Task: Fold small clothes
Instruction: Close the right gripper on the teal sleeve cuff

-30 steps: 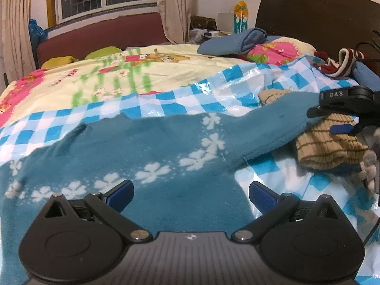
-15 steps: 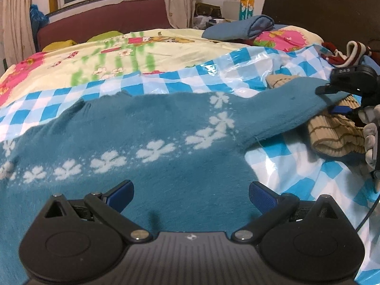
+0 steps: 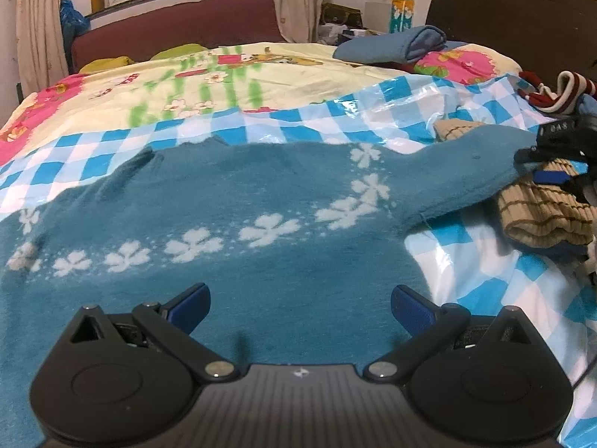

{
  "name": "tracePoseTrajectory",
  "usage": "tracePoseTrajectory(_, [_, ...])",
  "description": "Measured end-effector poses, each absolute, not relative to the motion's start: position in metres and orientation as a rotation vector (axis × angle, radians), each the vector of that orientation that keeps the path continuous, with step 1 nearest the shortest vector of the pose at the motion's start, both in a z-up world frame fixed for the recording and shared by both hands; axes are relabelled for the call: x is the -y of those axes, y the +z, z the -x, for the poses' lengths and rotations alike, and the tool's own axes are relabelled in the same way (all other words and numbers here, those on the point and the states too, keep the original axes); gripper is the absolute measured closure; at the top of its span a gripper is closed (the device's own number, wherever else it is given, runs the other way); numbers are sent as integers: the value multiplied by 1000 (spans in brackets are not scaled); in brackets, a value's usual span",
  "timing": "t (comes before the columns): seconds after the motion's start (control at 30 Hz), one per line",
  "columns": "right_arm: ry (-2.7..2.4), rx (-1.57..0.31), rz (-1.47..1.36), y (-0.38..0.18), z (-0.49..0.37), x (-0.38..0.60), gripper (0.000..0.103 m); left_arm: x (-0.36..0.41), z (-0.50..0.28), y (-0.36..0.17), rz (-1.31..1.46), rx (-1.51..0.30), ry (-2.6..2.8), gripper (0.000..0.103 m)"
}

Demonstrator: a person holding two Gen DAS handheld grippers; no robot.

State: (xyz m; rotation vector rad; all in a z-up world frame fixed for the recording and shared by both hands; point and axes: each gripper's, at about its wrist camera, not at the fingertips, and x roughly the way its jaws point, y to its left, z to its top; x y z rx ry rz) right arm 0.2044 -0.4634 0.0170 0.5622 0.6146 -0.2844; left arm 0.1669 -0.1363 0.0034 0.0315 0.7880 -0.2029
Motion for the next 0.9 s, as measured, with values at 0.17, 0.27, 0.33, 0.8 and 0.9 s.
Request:
tracePoseTrajectory(0.17, [-224, -627, -458, 23, -194, 429, 66, 130, -164, 7, -39, -776, -186, 0])
tracePoseTrajectory(0.27, [-232, -614, -443, 29, -197, 425, 66, 128, -165, 9, -24, -773, -185, 0])
tracePoseTrajectory(0.33, [-259, -607, -490, 29, -200, 437, 66, 132, -168, 10, -22, -766, -192, 0])
tracePoseTrajectory(0.8, [-355, -506, -775, 13, -207, 505, 60, 160, -192, 0, -40, -784, -224, 0])
tracePoseTrajectory(0.9, [-343, -468, -701, 22, -200, 492, 60, 158, -192, -3, -34, -793, -219, 0])
